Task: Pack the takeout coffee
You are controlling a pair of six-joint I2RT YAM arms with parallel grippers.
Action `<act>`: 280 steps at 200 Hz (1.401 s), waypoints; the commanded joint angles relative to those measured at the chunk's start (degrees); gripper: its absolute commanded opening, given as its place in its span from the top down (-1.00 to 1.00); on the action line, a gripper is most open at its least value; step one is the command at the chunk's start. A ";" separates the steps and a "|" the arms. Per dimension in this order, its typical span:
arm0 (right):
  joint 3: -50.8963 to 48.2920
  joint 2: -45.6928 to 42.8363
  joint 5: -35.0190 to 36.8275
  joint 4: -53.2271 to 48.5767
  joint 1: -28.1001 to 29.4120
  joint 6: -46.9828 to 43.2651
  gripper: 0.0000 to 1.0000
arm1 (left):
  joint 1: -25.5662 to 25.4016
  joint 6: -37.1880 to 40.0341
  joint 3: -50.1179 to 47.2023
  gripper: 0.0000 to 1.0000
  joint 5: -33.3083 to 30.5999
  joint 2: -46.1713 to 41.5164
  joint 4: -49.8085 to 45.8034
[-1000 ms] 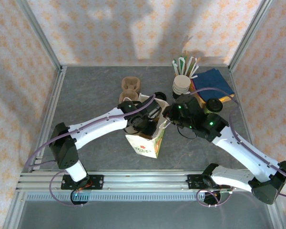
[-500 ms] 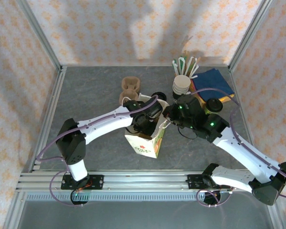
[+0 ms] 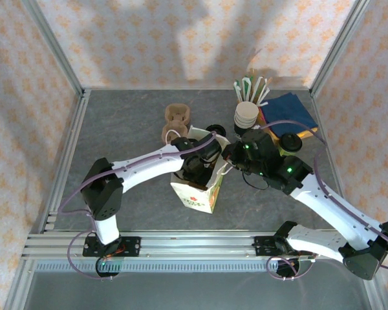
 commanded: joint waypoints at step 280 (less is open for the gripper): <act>2.03 -4.45 -1.63 6.15 -0.16 -2.87 1.00 | -0.85 -1.13 -3.11 0.71 0.82 3.73 4.27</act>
